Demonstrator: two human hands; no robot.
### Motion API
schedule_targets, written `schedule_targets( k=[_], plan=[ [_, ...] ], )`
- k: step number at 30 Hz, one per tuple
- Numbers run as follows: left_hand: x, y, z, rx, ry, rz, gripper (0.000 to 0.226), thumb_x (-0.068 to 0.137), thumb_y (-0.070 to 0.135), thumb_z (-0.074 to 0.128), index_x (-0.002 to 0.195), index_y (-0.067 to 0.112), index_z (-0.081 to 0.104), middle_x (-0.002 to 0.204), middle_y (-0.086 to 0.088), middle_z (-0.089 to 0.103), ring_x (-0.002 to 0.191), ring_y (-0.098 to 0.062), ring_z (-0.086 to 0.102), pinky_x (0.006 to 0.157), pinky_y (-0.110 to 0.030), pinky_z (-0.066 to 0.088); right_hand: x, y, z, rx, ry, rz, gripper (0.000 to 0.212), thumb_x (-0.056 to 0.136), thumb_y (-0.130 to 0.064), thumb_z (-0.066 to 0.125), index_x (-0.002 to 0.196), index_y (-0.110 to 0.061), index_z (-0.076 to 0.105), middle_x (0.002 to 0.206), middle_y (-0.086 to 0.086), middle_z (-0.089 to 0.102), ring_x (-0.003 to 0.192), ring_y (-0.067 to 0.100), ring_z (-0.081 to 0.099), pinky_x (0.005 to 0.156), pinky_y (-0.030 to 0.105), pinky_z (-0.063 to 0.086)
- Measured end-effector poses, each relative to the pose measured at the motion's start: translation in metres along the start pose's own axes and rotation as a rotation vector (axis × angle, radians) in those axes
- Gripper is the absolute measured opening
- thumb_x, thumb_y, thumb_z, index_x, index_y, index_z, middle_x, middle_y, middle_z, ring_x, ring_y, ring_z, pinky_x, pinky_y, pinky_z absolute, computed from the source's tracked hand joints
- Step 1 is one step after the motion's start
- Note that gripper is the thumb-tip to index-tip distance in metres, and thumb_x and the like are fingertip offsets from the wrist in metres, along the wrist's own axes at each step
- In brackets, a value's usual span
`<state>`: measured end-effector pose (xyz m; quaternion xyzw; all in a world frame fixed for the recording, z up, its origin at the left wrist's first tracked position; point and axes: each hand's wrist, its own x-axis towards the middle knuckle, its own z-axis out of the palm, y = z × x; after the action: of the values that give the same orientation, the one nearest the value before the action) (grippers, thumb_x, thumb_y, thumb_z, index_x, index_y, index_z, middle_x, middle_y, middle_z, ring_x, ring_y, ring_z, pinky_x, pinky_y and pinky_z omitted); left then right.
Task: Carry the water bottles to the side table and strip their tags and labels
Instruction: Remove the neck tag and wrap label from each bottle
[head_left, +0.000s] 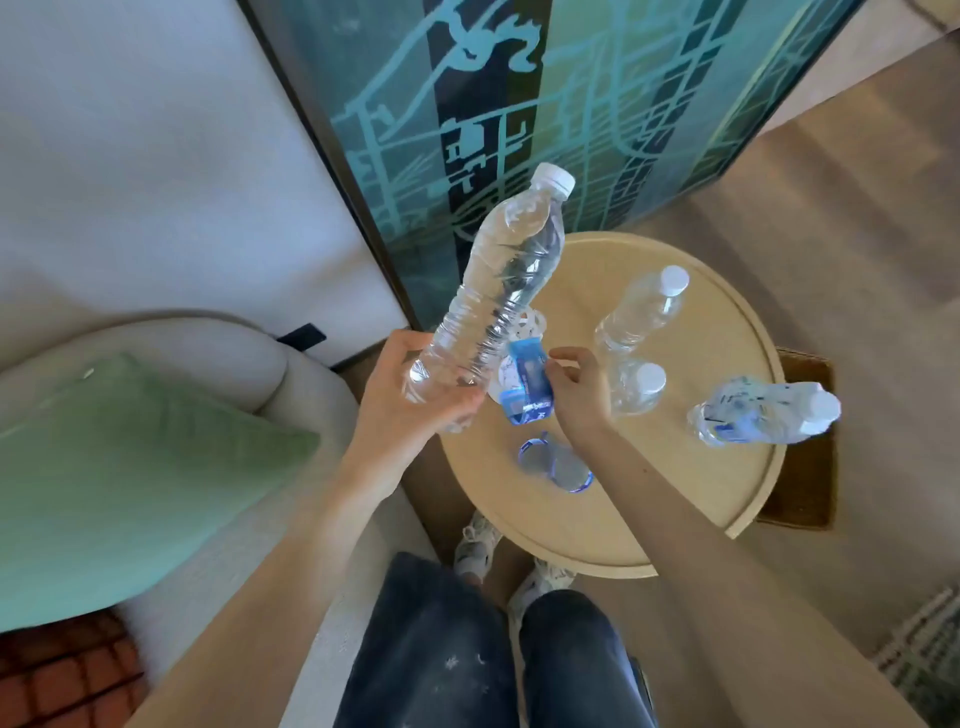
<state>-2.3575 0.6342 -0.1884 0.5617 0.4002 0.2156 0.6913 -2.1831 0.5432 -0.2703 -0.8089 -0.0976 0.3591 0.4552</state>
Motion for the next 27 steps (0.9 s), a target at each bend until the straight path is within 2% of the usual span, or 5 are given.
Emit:
schedule_targets(
  k=[3,9,15,21,27],
  plan=[
    [0.019,-0.016,-0.012,-0.011,-0.01,0.008,0.047,0.069,0.011,0.084,0.104,0.021,0.055,0.081,-0.015,0.068,0.057,-0.028,0.057,0.053,-0.034,0.049,0.027,0.012,0.018,0.062,0.033,0.088,0.033,0.096,-0.002,0.042,0.12,-0.021,0.055,0.083,-0.006,0.063,0.065,0.01,0.056,0.046,0.013,0.043],
    [0.033,-0.029,-0.03,-0.01,-0.033,0.009,0.044,0.072,0.014,0.084,0.103,0.026,0.055,0.089,-0.013,0.069,0.058,-0.027,0.061,0.054,-0.034,0.049,0.008,0.045,0.014,-0.106,-0.01,0.058,0.025,0.096,-0.002,0.045,0.096,-0.013,0.068,0.09,0.0,0.066,0.072,0.012,0.056,0.056,0.009,0.04],
    [0.025,-0.041,-0.031,-0.023,-0.093,-0.004,0.044,0.075,0.01,0.081,0.107,0.025,0.055,0.084,-0.012,0.067,0.059,-0.028,0.059,0.054,-0.036,0.049,-0.016,0.085,-0.002,-0.289,-0.11,0.026,0.021,0.101,-0.009,0.045,0.112,-0.015,0.062,0.084,0.003,0.061,0.071,0.015,0.053,0.054,0.01,0.038],
    [0.019,-0.052,-0.024,-0.05,-0.098,-0.049,0.044,0.073,0.011,0.082,0.106,0.023,0.055,0.084,-0.016,0.067,0.061,-0.029,0.058,0.053,-0.039,0.047,-0.011,0.102,-0.002,-0.591,-0.089,-0.098,0.017,0.102,-0.006,0.051,0.111,0.001,0.064,0.109,0.019,0.06,0.096,0.037,0.061,0.08,0.039,0.048],
    [0.021,-0.056,-0.022,-0.039,-0.127,-0.075,0.047,0.073,0.011,0.081,0.11,0.017,0.051,0.081,-0.017,0.067,0.062,-0.033,0.058,0.054,-0.041,0.048,-0.015,0.099,-0.003,-0.794,-0.133,-0.106,0.045,0.092,-0.005,0.059,0.135,-0.009,0.047,0.141,0.007,0.046,0.127,0.026,0.045,0.096,0.027,0.041]
  ],
)
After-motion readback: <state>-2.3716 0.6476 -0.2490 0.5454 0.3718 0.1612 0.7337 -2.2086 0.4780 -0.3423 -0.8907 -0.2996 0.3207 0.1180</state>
